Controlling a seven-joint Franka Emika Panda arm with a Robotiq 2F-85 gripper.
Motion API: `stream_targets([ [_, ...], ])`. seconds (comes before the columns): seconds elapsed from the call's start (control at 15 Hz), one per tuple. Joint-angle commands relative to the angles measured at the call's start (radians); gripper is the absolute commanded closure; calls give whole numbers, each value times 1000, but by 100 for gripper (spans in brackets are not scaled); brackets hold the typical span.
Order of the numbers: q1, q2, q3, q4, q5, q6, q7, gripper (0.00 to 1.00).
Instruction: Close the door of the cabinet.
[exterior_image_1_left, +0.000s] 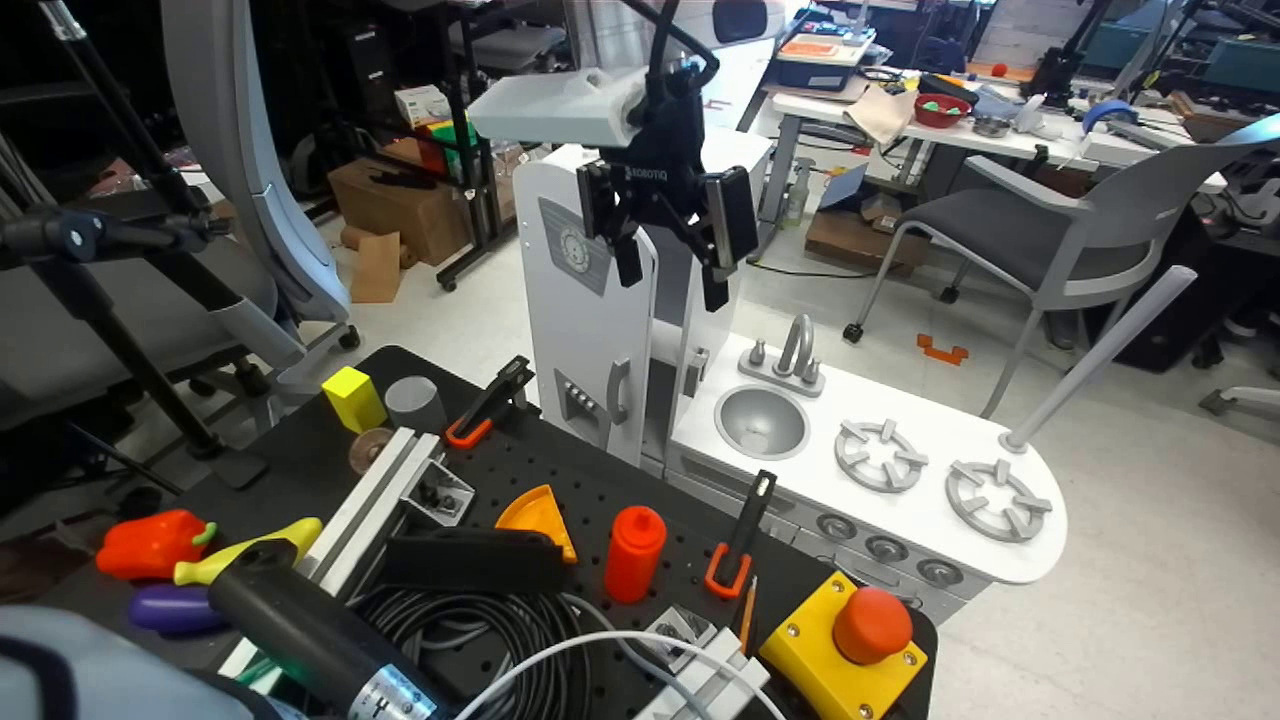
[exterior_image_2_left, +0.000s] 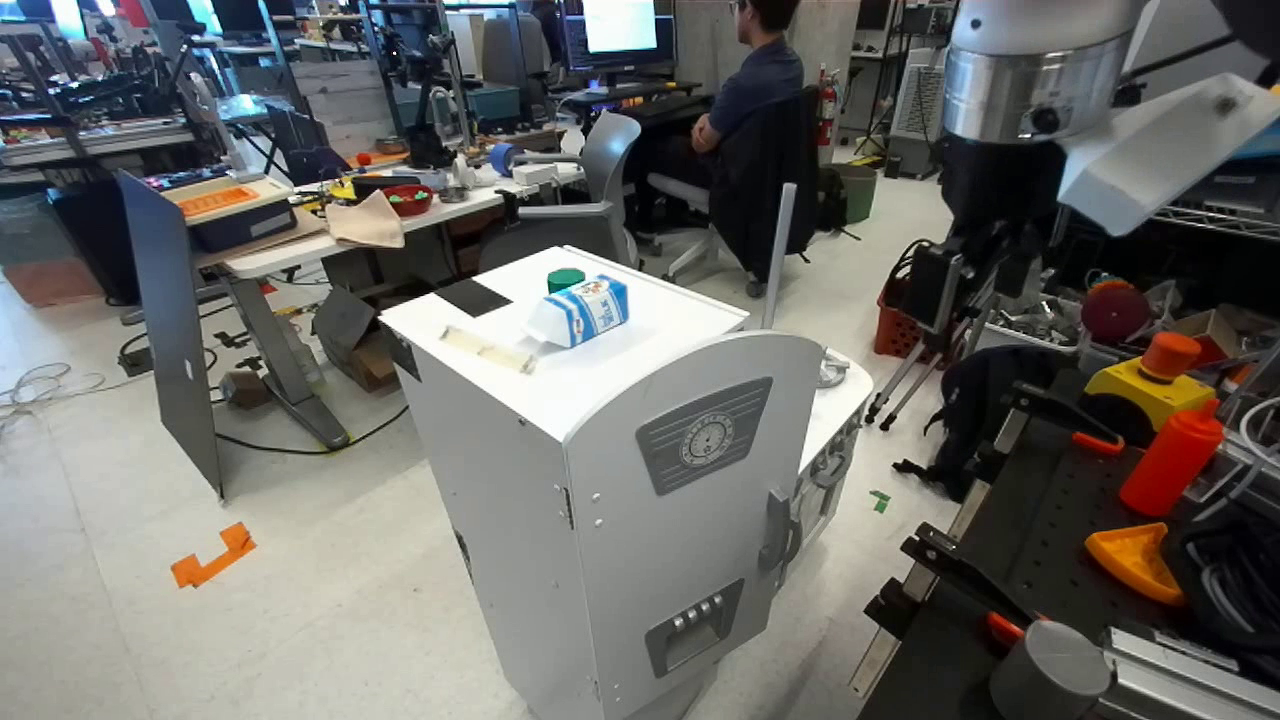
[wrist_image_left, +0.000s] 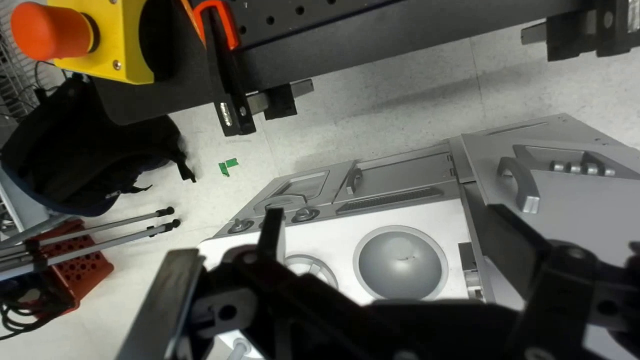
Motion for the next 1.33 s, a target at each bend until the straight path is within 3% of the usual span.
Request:
stream_targets([
  [0.0,55,131,-23,119,-79,-12,90,0],
  [0.4,153,335,-81,345,-59,-38,84,0],
  [0.8,269,537,-196,591,-57,-61,165,0],
  [1.0,293,531,-210,584,-41,-107,136,0],
  [1.27,298,401,-210,463,-72,-87,103,0],
])
